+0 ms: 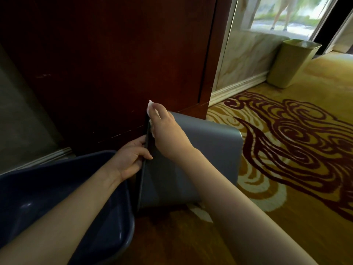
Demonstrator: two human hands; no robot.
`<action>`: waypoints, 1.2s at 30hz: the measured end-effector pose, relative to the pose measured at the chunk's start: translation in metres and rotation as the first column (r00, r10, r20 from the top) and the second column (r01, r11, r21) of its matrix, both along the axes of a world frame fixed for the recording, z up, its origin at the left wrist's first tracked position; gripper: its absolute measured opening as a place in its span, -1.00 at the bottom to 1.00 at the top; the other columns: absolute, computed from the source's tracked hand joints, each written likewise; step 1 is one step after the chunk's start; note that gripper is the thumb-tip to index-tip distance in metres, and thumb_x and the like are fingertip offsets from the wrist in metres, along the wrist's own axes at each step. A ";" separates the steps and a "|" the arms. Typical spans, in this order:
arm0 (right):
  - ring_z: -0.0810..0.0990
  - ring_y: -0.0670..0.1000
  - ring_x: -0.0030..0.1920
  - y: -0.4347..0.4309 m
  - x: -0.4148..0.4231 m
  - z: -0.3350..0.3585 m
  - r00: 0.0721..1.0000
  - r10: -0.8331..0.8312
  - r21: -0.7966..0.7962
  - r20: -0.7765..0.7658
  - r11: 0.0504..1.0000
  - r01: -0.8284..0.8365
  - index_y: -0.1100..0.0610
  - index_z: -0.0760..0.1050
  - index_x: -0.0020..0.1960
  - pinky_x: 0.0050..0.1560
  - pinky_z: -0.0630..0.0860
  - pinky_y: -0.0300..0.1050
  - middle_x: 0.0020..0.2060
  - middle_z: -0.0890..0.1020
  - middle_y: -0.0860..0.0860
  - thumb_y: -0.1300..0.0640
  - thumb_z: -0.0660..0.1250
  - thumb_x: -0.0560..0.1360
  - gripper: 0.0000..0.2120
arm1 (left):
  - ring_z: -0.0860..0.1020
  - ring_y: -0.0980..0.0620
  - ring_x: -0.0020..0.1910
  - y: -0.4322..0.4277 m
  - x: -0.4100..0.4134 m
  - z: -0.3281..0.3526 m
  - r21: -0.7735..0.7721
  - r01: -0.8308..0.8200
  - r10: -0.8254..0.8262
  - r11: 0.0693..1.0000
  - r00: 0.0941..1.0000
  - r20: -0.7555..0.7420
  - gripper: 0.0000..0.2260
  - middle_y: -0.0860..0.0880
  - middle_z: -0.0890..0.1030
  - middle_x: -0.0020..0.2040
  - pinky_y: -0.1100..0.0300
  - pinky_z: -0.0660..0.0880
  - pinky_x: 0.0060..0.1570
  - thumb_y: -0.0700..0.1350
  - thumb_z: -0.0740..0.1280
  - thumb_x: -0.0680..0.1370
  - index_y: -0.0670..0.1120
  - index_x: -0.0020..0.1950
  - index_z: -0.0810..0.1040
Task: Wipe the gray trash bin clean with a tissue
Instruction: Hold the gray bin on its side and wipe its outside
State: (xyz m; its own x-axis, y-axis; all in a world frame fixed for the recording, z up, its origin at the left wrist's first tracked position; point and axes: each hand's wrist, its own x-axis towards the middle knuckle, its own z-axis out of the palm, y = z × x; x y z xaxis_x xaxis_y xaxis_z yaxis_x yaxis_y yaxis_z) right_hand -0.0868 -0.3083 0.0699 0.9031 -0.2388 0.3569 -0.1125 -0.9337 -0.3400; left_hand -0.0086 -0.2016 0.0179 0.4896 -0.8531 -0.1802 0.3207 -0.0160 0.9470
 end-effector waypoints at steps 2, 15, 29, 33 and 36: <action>0.31 0.13 0.26 -0.007 -0.001 -0.004 0.998 -0.063 -0.191 -0.023 0.980 0.057 0.20 0.14 0.46 0.18 0.37 -0.02 0.40 0.27 0.10 0.23 0.23 0.51 -0.45 | 0.65 0.05 -0.07 0.001 0.001 0.000 0.005 0.013 -0.012 1.000 1.000 -0.005 -0.49 0.01 0.71 -0.15 0.19 0.55 -0.17 -0.47 0.11 0.41 0.04 0.04 0.62; 0.34 0.17 0.22 -0.076 -0.063 -0.065 0.888 -0.459 -0.177 0.013 0.873 0.454 0.13 0.36 0.29 0.18 0.30 0.09 0.31 0.40 0.09 0.15 0.22 0.48 -0.62 | 0.66 0.03 -0.04 0.004 0.008 -0.009 0.014 0.010 -0.009 1.000 0.996 -0.089 -0.43 -0.03 0.71 -0.06 0.20 0.59 -0.20 -0.46 0.19 0.22 0.04 0.04 0.64; 0.39 0.21 0.21 -0.100 -0.090 -0.051 0.789 -0.583 0.071 0.193 0.810 0.582 0.19 0.37 0.31 0.23 0.31 0.10 0.19 0.50 0.19 0.21 0.17 0.54 -0.66 | 0.59 -0.06 0.07 -0.007 0.004 0.004 0.054 0.018 -0.018 0.998 1.000 -0.005 -0.44 -0.07 0.68 -0.02 0.10 0.50 -0.05 -0.53 0.11 0.32 -0.01 0.07 0.61; 0.36 0.16 0.19 -0.049 -0.032 -0.011 0.924 -0.330 -0.078 0.194 0.934 0.350 0.15 0.40 0.28 0.15 0.25 0.04 0.19 0.51 0.12 0.15 0.18 0.51 -0.66 | 0.56 -0.09 0.11 -0.013 -0.002 0.009 0.062 0.047 -0.050 0.997 0.998 0.042 -0.47 -0.11 0.64 0.02 0.07 0.48 -0.01 -0.52 0.11 0.35 -0.05 0.11 0.58; 0.32 0.11 0.20 -0.028 -0.009 0.002 0.960 -0.229 -0.084 0.162 0.966 0.245 0.14 0.39 0.29 0.12 0.20 0.00 0.21 0.49 0.07 0.13 0.12 0.55 -0.67 | 0.57 -0.08 0.07 -0.013 -0.003 0.007 0.081 0.048 -0.056 0.996 0.993 0.103 -0.49 -0.07 0.67 -0.07 0.05 0.49 -0.03 -0.50 0.13 0.36 -0.04 0.10 0.58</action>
State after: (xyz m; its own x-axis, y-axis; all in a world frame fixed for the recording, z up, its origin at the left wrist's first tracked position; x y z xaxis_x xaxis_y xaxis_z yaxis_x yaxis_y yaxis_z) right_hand -0.0954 -0.3359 0.0718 0.7596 -0.3945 0.5171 -0.2900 -0.9171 -0.2737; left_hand -0.0114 -0.2144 0.0246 0.4648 -0.8631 -0.1975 0.2167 -0.1053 0.9705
